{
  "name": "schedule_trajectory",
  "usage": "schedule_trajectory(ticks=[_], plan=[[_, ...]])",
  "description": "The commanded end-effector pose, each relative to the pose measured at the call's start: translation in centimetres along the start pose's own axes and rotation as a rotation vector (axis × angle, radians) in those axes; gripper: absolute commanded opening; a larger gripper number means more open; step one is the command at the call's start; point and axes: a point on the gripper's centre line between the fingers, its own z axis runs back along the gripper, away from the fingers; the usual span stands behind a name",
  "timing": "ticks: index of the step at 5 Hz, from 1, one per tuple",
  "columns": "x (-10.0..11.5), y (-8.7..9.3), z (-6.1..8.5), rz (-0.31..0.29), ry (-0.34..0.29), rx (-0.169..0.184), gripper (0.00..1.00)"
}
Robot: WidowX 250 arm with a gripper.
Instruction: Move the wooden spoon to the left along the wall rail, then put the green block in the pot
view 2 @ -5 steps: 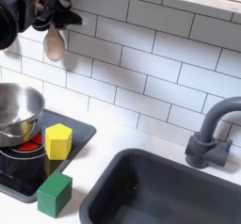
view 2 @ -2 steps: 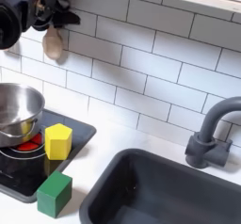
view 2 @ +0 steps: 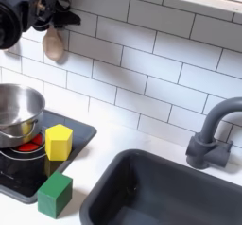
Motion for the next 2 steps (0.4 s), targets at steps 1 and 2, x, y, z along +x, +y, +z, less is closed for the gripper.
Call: schedule_trajectory(ticks=[1,2], plan=[[-0.24,-0.20,-0.09,-0.014,0.009,-0.006,0.00],[0.13,-0.36,0.43,-0.021,-0.001,-0.013,0.00]])
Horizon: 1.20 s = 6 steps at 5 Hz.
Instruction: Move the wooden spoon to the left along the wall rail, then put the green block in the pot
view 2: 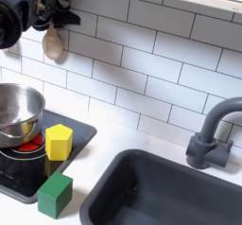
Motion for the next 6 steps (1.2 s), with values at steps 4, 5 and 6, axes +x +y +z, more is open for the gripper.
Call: schedule_trajectory(ticks=[4,5,6], plan=[[-0.57,-0.16,-0.39,-0.010,0.042,-0.009,0.00],[-0.55,-0.25,-0.47,-0.013,0.048,-0.010,0.00],[-0.60,-0.21,-0.51,-0.015,0.054,-0.010,0.00]])
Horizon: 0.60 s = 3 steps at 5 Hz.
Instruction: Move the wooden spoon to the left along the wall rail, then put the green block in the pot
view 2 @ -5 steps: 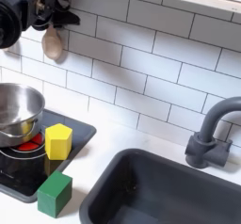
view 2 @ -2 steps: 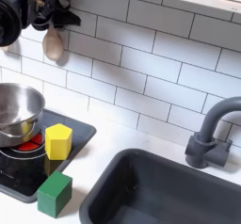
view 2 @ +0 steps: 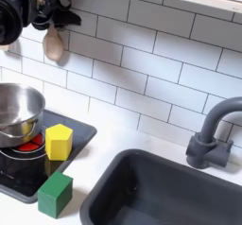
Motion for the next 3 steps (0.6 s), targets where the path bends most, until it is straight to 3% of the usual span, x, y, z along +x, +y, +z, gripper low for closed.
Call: schedule_trajectory(ticks=[1,3], plan=[[-0.72,-0.21,-0.43,-0.014,0.030,-0.004,0.00],[-1.06,-0.17,-0.16,-0.023,0.042,-0.005,0.00]])
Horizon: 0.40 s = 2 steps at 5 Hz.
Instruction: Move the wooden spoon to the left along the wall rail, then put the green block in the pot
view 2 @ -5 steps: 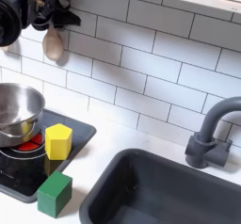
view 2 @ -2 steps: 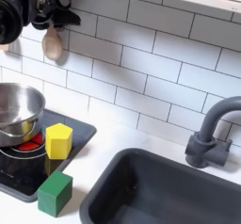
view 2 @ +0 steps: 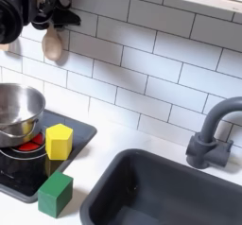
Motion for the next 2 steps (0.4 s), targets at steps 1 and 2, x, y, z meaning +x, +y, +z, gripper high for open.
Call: schedule_trajectory(ticks=[1,2], plan=[[-0.67,-0.16,0.05,-0.010,0.020,-0.004,1.00],[-1.56,-0.27,-0.11,-0.015,0.044,-0.008,1.00]])
